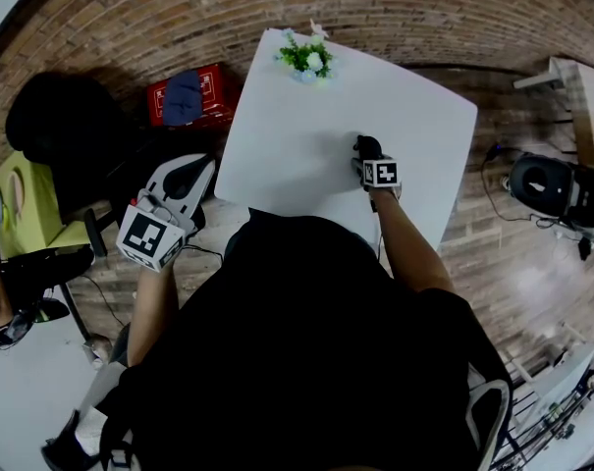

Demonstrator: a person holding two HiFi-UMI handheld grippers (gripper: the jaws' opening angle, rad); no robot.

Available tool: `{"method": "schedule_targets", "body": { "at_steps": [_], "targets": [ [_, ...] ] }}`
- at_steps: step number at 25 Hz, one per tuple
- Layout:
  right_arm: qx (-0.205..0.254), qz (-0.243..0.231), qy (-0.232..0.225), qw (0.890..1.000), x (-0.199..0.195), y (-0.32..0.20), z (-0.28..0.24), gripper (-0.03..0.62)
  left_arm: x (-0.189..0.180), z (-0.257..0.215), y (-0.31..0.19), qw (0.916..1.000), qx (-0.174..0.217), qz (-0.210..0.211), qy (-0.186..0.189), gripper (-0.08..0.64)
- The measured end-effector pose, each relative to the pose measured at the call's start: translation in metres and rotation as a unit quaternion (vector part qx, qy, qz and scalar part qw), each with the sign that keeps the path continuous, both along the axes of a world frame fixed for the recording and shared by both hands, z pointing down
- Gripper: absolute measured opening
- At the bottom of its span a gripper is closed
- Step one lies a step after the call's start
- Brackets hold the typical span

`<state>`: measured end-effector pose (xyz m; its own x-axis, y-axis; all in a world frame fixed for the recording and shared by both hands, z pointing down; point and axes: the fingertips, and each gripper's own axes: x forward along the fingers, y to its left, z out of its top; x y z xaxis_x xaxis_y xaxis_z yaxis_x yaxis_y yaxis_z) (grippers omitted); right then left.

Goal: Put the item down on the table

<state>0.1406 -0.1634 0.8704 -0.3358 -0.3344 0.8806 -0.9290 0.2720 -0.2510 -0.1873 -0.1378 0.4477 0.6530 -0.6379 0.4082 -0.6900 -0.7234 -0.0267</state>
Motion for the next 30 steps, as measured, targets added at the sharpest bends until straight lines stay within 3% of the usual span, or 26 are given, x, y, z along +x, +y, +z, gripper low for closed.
{"method": "schedule_targets", "body": {
  "at_steps": [15,30],
  "targets": [
    [0.008,0.011,-0.008,1.000,0.003,0.006,-0.011,0.373,-0.003,-0.006,0.007,0.9999,0.012,0.002,0.009,0.014],
    [0.048,0.040,-0.015,0.998,0.003,-0.002,-0.054,0.373,-0.002,-0.013,0.005,0.9989,0.030,0.028,0.024,0.014]
  ]
}}
